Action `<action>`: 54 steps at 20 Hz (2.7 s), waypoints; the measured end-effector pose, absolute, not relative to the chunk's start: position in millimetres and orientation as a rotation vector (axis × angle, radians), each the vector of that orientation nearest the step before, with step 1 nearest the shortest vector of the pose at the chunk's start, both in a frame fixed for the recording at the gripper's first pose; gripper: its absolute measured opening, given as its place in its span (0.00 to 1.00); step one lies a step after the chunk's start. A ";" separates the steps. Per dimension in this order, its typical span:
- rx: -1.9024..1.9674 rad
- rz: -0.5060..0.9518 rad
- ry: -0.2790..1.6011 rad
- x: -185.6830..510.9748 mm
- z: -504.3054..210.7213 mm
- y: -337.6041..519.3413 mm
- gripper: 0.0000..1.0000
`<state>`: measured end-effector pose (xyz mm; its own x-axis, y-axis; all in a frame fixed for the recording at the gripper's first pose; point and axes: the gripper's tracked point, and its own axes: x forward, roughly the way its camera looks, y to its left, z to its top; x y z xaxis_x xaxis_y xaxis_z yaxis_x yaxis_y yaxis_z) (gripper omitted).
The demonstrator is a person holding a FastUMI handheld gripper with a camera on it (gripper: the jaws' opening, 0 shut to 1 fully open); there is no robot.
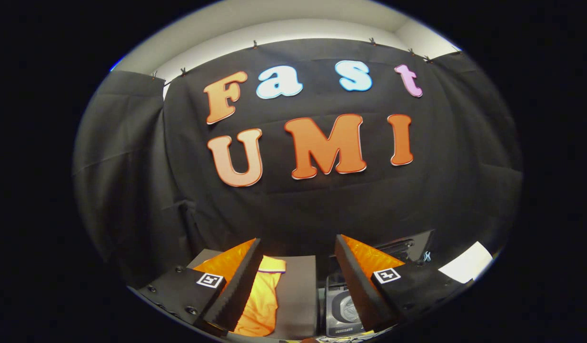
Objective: Put the clothes into the washing machine and then close the washing machine lid.
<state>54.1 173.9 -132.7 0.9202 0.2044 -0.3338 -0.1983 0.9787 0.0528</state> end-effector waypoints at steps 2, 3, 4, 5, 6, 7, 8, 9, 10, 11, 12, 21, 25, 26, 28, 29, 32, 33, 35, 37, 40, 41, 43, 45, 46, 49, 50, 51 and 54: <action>0.002 0.227 0.383 55.0 -149.1 197.6 0.98; -0.001 0.247 0.403 53.7 -158.2 211.8 0.98; -0.004 0.266 0.423 51.3 -165.9 225.5 0.99; -0.008 0.284 0.446 49.4 -174.7 239.1 0.99; -0.015 0.302 0.470 46.9 -184.9 252.3 0.99; -0.020 0.321 0.490 40.8 -193.9 264.3 0.99; -0.023 0.336 0.508 38.7 -203.7 277.0 0.99; -0.021 0.348 0.521 36.0 -209.2 286.4 0.99; -0.023 0.358 0.536 34.1 -216.1 296.2 0.99; -0.028 0.366 0.553 31.8 -222.3 305.4 0.99; -0.034 0.371 0.569 30.3 -230.7 312.3 0.99; -0.119 0.304 0.723 29.6 -299.9 329.6 0.99; -0.144 0.261 0.736 38.3 -308.6 320.4 0.99; -0.129 0.255 0.764 38.9 -318.1 319.6 0.99; -0.114 0.231 0.803 41.2 -329.4 316.4 0.99; -0.106 0.231 0.828 39.1 -332.6 315.0 0.99; -0.103 0.259 0.868 40.2 -346.4 318.7 0.98; -0.095 0.267 0.854 41.8 -346.4 319.6 0.97; -0.087 0.273 0.831 40.6 -345.1 313.7 0.97; -0.101 0.294 0.820 45.9 -348.2 312.8 0.91; -0.087 0.330 0.822 50.6 -356.6 315.3 0.74; -0.076 0.341 0.824 50.6 -355.2 314.8 0.68; -0.061 0.357 0.834 50.9 -353.7 312.6 0.57; -0.060 0.384 0.833 53.1 -355.1 310.5 0.50; -0.062 0.398 0.821 53.6 -354.4 309.9 0.43; -0.069 0.400 0.797 54.7 -351.9 305.8 0.24; -0.064 0.388 0.793 52.1 -346.5 303.0 0.24; -0.062 0.372 0.788 52.2 -345.5 300.2 0.18; -0.055 0.350 0.760 46.9 -326.7 292.8 0.17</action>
<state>46.9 292.8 -326.7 0.6700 0.2905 -0.6831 -0.3296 0.9410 0.0769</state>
